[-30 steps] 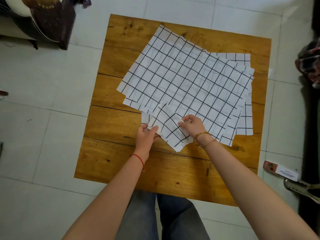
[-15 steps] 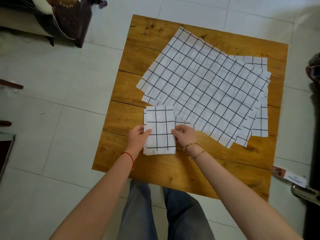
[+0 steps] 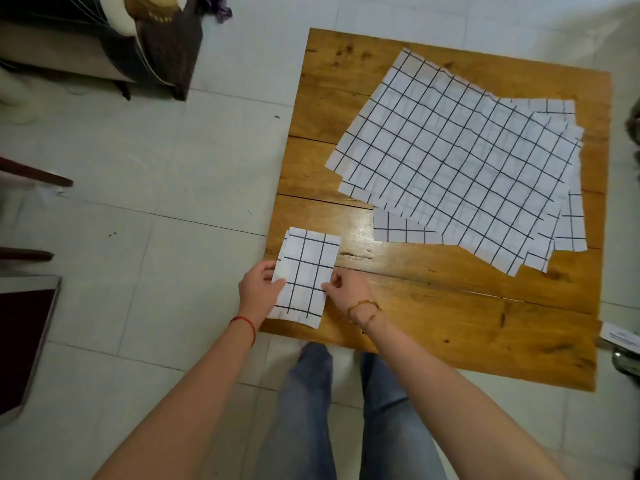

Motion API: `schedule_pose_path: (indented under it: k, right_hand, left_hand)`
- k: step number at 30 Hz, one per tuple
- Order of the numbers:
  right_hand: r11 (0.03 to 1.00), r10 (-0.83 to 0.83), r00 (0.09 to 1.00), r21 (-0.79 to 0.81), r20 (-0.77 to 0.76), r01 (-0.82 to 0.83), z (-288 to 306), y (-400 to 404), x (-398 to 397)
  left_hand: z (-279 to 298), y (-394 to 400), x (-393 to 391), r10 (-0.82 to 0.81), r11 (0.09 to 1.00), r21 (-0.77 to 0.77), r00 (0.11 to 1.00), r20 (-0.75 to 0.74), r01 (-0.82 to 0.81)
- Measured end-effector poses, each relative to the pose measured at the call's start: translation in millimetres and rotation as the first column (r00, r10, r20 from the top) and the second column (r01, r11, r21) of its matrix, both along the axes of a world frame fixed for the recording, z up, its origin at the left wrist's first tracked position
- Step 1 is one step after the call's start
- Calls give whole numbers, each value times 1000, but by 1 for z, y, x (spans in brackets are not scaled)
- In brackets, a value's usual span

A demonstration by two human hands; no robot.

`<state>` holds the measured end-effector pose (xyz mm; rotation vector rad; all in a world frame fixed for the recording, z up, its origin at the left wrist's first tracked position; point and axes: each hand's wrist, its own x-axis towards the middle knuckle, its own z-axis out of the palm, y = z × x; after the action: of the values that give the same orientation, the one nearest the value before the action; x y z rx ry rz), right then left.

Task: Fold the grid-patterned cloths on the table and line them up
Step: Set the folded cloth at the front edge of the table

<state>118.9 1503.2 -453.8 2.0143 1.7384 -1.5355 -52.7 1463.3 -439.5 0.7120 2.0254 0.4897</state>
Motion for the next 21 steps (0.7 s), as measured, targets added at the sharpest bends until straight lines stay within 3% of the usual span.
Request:
schedule_pose_path:
  k: [13, 21]
  right_hand:
    - [999, -7, 997, 46, 75, 3, -5, -34, -28]
    - [990, -109, 987, 104, 117, 97, -8, -39, -10]
  left_hand:
    - [-5, -32, -35, -51, 999, 11, 994, 94, 50]
    - [2, -33, -42, -170, 984, 58, 985, -21, 171]
